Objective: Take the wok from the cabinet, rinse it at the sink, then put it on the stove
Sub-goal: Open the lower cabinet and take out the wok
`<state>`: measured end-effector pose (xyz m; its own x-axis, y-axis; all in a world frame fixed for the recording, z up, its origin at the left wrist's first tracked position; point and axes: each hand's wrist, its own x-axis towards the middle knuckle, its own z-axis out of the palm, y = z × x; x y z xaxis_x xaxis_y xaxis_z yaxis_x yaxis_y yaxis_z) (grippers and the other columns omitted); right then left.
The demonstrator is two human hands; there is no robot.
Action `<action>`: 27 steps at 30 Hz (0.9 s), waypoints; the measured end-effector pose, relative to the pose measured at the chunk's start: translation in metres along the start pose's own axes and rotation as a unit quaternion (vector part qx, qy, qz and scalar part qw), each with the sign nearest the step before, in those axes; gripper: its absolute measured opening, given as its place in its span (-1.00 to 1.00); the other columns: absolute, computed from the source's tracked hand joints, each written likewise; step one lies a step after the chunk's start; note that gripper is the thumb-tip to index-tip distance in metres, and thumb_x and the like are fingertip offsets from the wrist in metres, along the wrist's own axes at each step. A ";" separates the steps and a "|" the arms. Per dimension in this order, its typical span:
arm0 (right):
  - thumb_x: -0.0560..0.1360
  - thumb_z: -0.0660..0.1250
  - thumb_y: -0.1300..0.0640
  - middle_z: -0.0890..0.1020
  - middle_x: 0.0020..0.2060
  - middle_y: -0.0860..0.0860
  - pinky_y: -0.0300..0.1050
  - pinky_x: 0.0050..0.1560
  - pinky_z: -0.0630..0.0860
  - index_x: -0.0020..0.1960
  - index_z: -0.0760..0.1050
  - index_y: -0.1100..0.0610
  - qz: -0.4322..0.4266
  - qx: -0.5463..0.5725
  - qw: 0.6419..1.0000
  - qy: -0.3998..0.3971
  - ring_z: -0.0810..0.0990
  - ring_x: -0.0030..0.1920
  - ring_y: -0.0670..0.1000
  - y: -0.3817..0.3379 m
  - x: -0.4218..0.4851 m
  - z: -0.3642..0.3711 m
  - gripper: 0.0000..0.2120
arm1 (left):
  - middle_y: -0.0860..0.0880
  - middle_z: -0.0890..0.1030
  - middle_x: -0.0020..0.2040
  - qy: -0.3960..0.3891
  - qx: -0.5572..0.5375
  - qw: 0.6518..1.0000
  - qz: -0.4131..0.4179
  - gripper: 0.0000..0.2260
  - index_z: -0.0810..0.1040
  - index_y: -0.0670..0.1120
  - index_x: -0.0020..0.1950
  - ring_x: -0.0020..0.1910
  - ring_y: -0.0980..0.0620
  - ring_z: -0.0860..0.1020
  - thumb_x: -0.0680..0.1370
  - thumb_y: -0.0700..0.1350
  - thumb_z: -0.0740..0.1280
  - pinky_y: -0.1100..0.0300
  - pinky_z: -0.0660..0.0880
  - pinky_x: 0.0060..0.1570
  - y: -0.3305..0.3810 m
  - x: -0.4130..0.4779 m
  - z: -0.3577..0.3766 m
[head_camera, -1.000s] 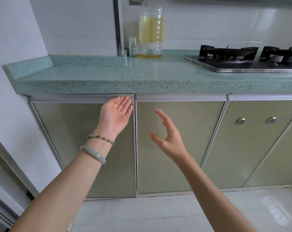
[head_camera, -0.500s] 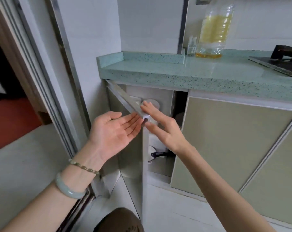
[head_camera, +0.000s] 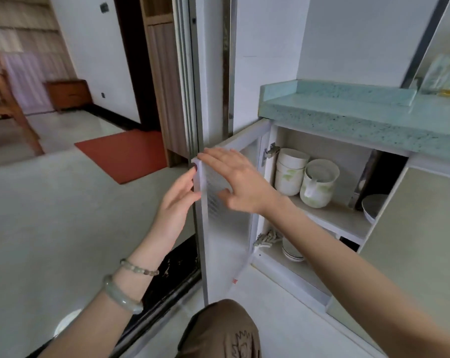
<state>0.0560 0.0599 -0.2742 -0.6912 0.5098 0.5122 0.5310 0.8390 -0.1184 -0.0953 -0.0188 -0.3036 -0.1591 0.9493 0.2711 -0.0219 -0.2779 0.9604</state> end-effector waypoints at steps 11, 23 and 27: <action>0.32 0.22 0.34 0.01 0.55 0.06 0.16 0.50 -0.04 0.55 -0.08 0.06 -0.024 -0.106 0.993 -0.040 -0.04 0.54 0.13 0.007 0.027 0.027 -0.11 | -0.17 -0.37 0.51 0.022 0.467 0.871 0.151 -0.05 -0.55 -0.07 0.35 0.50 -0.02 -0.31 0.52 -0.08 0.32 0.01 -0.20 0.50 -0.053 0.023 0.001; 0.43 0.25 0.26 -0.08 0.55 0.08 0.18 0.50 -0.17 0.55 -0.18 0.02 -0.008 -0.198 0.978 -0.068 -0.12 0.54 0.11 0.001 0.046 0.036 -0.15 | -0.19 -0.33 0.51 0.095 0.546 0.821 0.139 -0.10 -0.36 -0.26 0.49 0.49 -0.01 -0.35 0.51 -0.12 0.31 0.04 -0.33 0.47 -0.067 0.046 -0.008; 0.43 0.20 0.22 -0.05 0.55 0.07 0.18 0.50 -0.18 0.55 -0.13 -0.01 0.036 -0.192 0.978 -0.075 -0.09 0.54 0.10 0.028 0.009 0.022 -0.20 | -0.20 -0.21 0.54 0.116 0.586 0.778 0.197 -0.13 -0.27 -0.21 0.52 0.54 -0.10 -0.23 0.48 -0.05 0.30 -0.07 -0.26 0.49 -0.086 0.043 0.027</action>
<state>0.0540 0.0925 -0.2921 -0.6937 0.6111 0.3812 0.7062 0.6811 0.1934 -0.0736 0.0501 -0.3726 -0.1016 0.7346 0.6709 0.9662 -0.0878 0.2424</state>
